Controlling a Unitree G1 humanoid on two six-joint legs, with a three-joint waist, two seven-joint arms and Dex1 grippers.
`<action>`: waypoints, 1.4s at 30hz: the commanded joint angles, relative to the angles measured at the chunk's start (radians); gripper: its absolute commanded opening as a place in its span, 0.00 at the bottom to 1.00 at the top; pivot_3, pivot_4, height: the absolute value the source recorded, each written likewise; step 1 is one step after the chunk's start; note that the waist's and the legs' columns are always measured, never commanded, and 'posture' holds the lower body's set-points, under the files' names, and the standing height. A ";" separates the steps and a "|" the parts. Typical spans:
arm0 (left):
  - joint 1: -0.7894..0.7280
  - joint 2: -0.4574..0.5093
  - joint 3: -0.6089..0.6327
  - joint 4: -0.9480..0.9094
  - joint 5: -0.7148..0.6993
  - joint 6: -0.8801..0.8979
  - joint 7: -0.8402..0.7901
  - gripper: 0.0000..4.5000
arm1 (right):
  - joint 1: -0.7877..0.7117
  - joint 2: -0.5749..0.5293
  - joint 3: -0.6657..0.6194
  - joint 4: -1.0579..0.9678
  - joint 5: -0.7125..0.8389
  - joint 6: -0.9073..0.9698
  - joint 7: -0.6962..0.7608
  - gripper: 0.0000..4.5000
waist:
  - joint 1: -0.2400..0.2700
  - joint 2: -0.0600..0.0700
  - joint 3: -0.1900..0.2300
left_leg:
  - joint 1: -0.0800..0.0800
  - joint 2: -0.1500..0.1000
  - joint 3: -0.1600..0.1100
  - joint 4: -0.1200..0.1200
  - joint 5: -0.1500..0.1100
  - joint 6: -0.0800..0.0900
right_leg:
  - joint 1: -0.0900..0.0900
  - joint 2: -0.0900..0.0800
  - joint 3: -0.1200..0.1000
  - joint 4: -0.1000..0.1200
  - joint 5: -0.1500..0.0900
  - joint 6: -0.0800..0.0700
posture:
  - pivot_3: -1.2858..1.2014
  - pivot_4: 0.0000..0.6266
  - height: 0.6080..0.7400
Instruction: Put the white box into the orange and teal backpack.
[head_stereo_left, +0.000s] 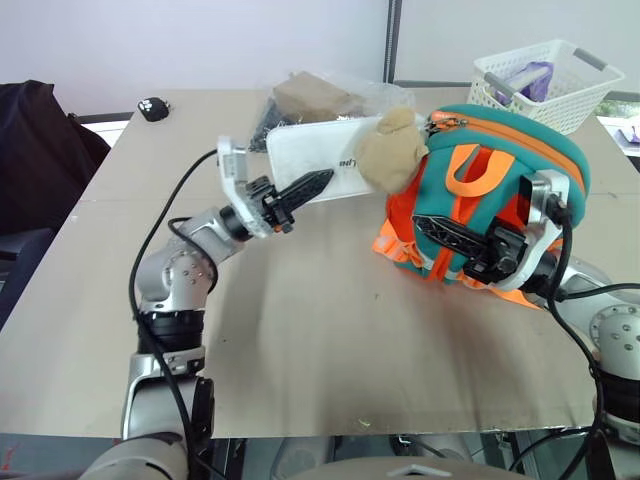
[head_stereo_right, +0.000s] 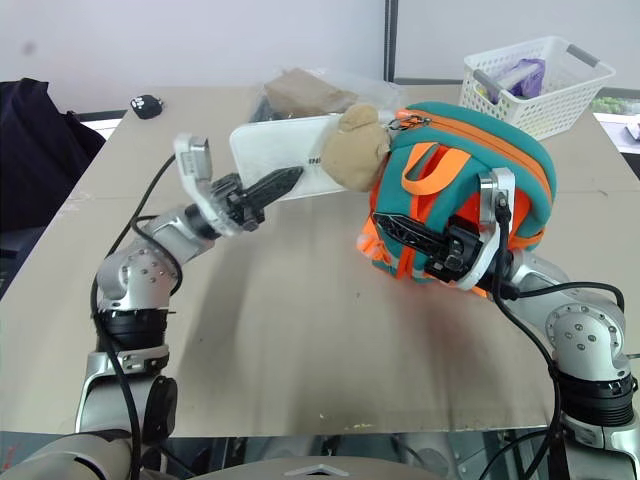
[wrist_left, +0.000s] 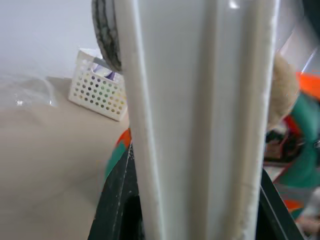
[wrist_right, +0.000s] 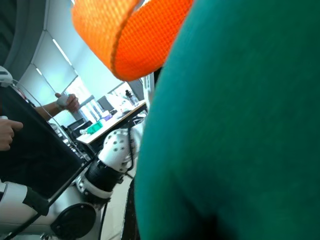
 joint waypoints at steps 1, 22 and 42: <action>-0.100 -0.006 -0.080 0.108 0.125 -0.161 -0.119 0.19 | -0.027 0.004 0.003 -0.019 0.008 -0.012 0.014 0.02 | 0.000 0.000 0.000 | 0.000 0.000 0.000 0.000 0.000 0.000 | 0.000 0.000 0.000 0.000 0.000 0.000 | 0.52 0.24 1.00; -0.785 -0.331 -0.207 1.138 0.526 -0.664 -0.342 0.19 | 0.011 0.067 0.045 -0.093 -0.028 -0.047 -0.030 0.02 | -0.012 -0.001 0.001 | -0.007 -0.002 0.001 0.008 -0.003 0.007 | -0.002 0.004 -0.005 -0.002 0.003 0.005 | 0.52 0.24 1.00; -0.572 -0.116 -0.079 0.706 0.500 -0.377 -0.371 0.97 | -0.023 0.073 0.070 -0.029 -0.096 -0.075 0.027 0.00 | -0.041 -0.001 0.000 | -0.009 -0.001 0.007 0.009 -0.003 0.007 | -0.010 0.003 0.004 0.008 0.003 0.006 | 0.52 0.24 1.00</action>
